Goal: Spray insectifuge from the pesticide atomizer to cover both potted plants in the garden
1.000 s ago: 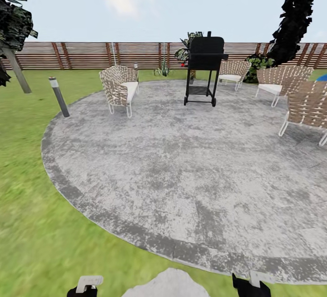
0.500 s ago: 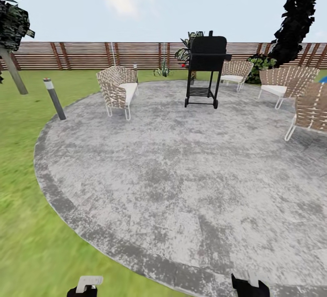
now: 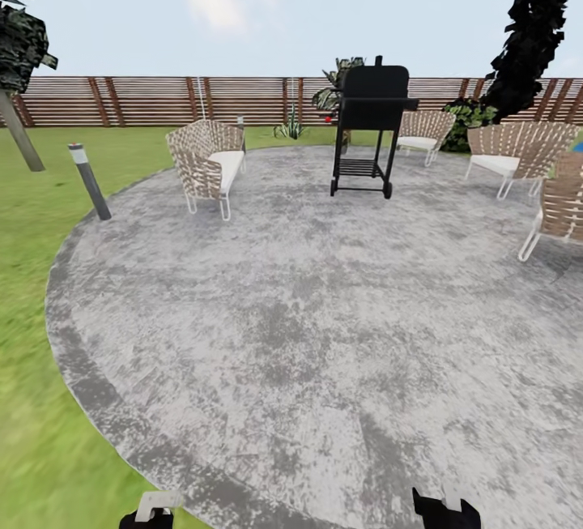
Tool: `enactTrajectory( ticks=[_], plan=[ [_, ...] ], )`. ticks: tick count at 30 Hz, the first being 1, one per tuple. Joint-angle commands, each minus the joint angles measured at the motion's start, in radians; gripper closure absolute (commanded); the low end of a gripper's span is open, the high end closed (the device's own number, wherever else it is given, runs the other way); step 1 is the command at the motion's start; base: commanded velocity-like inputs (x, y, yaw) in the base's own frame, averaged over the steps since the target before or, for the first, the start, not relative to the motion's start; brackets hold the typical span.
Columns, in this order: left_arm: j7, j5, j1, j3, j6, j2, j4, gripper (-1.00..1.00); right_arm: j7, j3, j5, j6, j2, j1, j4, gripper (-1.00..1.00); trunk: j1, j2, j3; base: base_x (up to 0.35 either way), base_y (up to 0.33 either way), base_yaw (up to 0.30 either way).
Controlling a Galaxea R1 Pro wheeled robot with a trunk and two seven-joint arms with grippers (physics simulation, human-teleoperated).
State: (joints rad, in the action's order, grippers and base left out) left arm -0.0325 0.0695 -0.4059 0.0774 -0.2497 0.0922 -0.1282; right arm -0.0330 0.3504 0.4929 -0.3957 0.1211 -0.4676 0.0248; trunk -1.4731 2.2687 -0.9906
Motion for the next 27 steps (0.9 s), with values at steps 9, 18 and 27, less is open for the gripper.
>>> enactTrajectory(
  ticks=[9,18,27],
  plan=[
    [-0.003,0.007,-0.001,0.009,-0.003,0.0,0.001,1.0,-0.004,0.009,0.006,-0.002,0.0,0.0,0.0,-1.0,0.0,0.0,-0.001,0.336,0.0,0.0],
    [-0.003,0.007,-0.001,0.008,-0.003,0.0,0.001,1.0,-0.004,0.009,0.006,-0.002,0.0,0.0,0.0,-1.0,0.0,0.0,-0.001,0.337,0.0,0.0],
    [-0.003,0.007,-0.001,0.008,-0.003,0.0,0.001,1.0,-0.004,0.009,0.006,-0.002,0.0,0.0,0.0,-1.0,0.0,0.0,-0.001,0.336,0.0,0.0]
  ],
)
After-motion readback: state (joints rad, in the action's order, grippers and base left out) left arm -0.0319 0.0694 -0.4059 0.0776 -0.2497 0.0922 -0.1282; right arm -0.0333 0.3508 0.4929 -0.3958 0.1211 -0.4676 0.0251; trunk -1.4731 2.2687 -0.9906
